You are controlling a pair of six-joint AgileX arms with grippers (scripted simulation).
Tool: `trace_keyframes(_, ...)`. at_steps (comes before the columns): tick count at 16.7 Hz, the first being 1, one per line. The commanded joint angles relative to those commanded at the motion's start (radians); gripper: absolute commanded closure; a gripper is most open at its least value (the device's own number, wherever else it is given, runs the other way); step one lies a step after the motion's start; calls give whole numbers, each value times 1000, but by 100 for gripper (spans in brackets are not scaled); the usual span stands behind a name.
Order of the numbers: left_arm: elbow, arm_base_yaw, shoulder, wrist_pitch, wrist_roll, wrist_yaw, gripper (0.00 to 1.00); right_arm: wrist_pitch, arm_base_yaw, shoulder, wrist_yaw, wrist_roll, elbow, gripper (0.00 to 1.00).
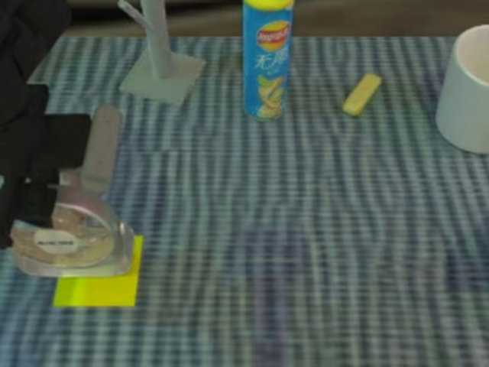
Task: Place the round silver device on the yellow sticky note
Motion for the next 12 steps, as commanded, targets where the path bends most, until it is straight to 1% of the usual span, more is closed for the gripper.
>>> trace_keyframes(2, -15, 2, 0, 18, -1, 0, 100, 0, 0, 0, 0, 0, 0, 0)
trace_keyframes(7, -115, 10, 15, 132, 5, 0, 100, 0, 0, 0, 0, 0, 0, 0)
trace_keyframes(11, -121, 10, 16, 139, 5, 1, 100, 0, 0, 0, 0, 0, 0, 0)
trace_keyframes(12, -121, 10, 16, 139, 5, 1, 92, 0, 0, 0, 0, 0, 0, 0)
